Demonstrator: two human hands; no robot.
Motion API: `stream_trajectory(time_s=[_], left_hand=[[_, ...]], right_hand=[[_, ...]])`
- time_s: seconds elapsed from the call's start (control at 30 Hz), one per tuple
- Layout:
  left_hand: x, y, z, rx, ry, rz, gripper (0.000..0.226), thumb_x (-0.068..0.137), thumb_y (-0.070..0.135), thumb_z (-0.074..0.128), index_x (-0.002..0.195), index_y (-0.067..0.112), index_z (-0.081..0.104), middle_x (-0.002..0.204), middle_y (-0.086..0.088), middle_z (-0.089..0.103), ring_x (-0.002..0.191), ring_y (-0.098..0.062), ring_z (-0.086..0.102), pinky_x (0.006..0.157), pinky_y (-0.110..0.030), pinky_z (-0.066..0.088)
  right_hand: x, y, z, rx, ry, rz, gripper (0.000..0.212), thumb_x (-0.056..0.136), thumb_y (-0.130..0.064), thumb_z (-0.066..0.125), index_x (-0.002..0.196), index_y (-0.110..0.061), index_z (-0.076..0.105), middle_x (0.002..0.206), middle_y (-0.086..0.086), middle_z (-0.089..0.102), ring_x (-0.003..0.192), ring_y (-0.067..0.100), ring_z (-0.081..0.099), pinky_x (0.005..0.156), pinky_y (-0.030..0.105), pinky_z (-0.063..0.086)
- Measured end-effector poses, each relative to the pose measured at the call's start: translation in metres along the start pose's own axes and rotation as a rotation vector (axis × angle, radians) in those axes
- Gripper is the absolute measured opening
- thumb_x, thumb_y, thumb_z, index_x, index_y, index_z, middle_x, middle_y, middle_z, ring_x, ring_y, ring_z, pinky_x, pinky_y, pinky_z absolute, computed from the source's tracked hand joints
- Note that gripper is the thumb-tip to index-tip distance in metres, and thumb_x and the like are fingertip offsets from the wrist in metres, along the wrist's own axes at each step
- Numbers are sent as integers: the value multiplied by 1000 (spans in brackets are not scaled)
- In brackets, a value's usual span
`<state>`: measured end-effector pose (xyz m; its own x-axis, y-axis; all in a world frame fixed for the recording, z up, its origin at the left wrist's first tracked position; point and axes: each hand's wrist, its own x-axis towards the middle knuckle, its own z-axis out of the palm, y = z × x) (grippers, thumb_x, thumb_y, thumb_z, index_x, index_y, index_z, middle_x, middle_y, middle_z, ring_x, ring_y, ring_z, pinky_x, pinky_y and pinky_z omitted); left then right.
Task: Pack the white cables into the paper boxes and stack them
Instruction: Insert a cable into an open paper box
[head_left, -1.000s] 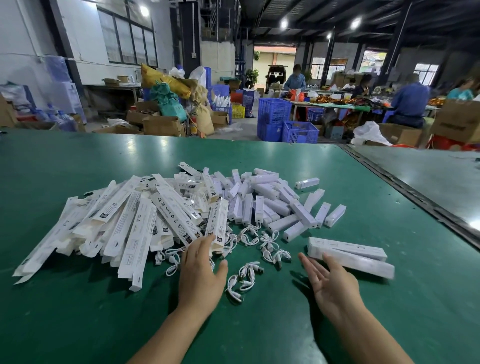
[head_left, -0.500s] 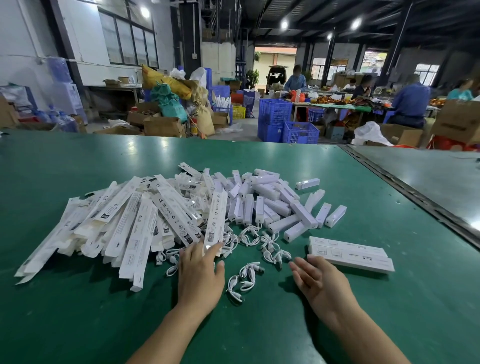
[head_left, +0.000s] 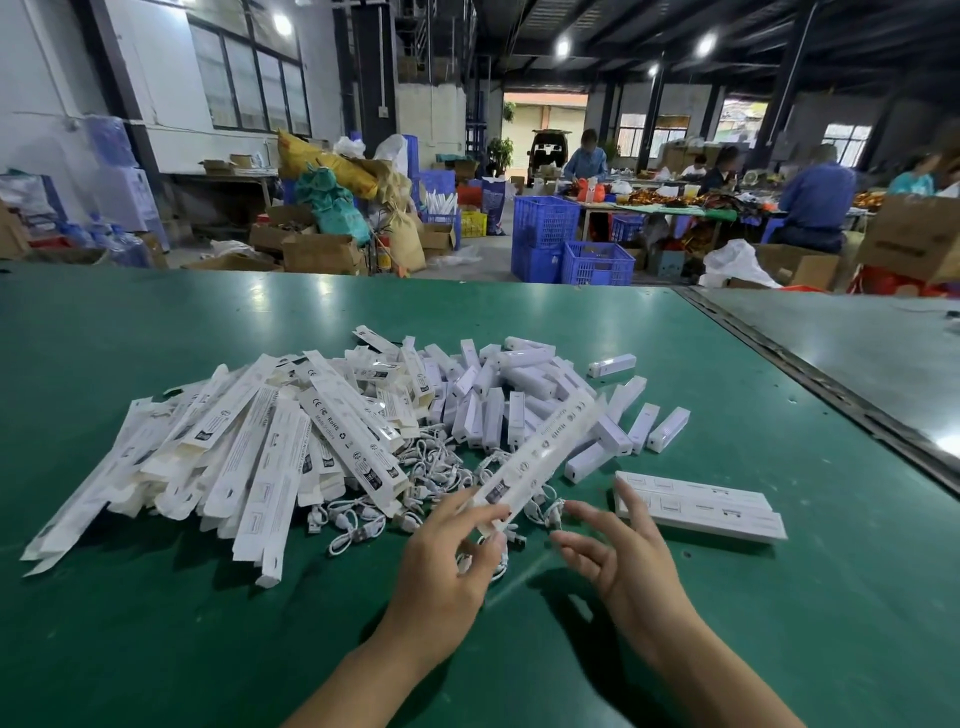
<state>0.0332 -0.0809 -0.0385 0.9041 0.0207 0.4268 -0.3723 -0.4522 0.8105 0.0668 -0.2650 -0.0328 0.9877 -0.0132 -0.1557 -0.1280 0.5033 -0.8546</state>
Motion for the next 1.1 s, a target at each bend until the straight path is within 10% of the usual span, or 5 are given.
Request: stream_trajectory(time_s=[0.2, 0.5, 0.7, 0.97, 1.1], left_hand=[[1, 0, -2, -24, 36, -17, 26, 95, 12, 63, 108, 34, 70, 124, 29, 43, 111, 34, 36, 82, 4, 37], [-1, -1, -4, -156, -40, -30, 28, 86, 14, 75, 94, 41, 75, 113, 38, 58, 114, 15, 53, 80, -4, 46], [1, 1, -6, -331, -231, -210, 23, 72, 24, 82, 70, 26, 58, 89, 5, 76, 81, -12, 72, 67, -27, 56], [4, 2, -11, -487, -282, -330, 33, 81, -1, 76, 77, 8, 44, 66, -4, 63, 60, -18, 59, 62, -25, 51], [2, 3, -11, -424, -355, -277, 46, 78, 10, 83, 80, 11, 36, 59, 9, 61, 55, -6, 52, 56, -21, 45]], right_hand=[[8, -8, -15, 23, 90, 29, 84, 91, 2, 57, 154, -30, 13, 113, 17, 68, 67, 24, 68, 55, 26, 57], [-5, -12, -4, -93, -112, 37, 52, 79, -27, 67, 129, -17, 56, 112, 10, 72, 77, 23, 69, 65, 31, 57], [-10, -5, 0, -32, -341, -36, 46, 87, -12, 65, 131, -10, 51, 122, 16, 67, 107, 33, 67, 80, 38, 59], [-8, -6, -7, -20, -378, -76, 30, 66, -11, 78, 95, -6, 71, 93, 19, 70, 66, 20, 65, 60, 25, 55], [-8, -6, -5, 2, -406, -94, 51, 68, -13, 75, 116, -3, 62, 103, 21, 70, 66, 19, 63, 57, 25, 55]])
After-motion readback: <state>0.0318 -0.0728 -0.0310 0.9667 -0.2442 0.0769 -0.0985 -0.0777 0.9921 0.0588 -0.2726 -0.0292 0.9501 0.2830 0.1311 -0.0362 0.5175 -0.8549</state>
